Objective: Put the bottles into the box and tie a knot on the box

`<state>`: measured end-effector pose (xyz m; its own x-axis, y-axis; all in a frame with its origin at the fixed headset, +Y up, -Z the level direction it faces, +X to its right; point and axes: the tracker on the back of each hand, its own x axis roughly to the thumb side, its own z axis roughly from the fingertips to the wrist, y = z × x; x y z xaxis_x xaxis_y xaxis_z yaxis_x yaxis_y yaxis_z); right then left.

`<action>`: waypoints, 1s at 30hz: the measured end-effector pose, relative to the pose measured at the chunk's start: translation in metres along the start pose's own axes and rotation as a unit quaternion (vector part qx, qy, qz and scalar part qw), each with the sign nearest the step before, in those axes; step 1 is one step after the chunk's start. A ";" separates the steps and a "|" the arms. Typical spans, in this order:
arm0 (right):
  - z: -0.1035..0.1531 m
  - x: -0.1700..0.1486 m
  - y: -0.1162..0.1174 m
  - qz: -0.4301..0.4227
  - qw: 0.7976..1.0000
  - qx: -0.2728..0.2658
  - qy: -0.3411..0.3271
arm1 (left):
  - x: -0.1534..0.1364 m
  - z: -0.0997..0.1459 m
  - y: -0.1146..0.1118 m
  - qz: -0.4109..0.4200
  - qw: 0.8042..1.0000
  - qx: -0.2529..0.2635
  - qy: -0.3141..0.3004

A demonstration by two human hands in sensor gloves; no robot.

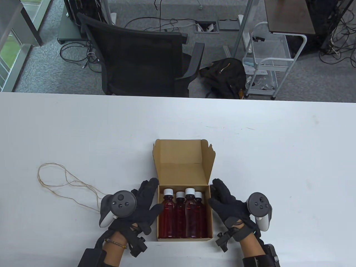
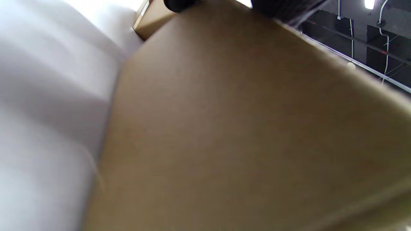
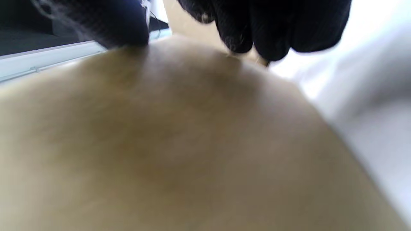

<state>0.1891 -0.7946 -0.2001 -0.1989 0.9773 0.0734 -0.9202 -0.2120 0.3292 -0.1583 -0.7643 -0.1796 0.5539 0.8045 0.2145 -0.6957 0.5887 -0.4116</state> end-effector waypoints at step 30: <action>-0.002 0.002 -0.001 -0.036 0.991 -0.072 -0.106 | 0.002 0.001 -0.001 -0.004 0.987 0.145 -0.069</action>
<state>0.1895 -0.7928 -0.2022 -0.0692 0.9641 0.2565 -0.9713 -0.1238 0.2032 -0.1573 -0.7630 -0.1782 0.5055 0.7912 0.3443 -0.8047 0.5763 -0.1426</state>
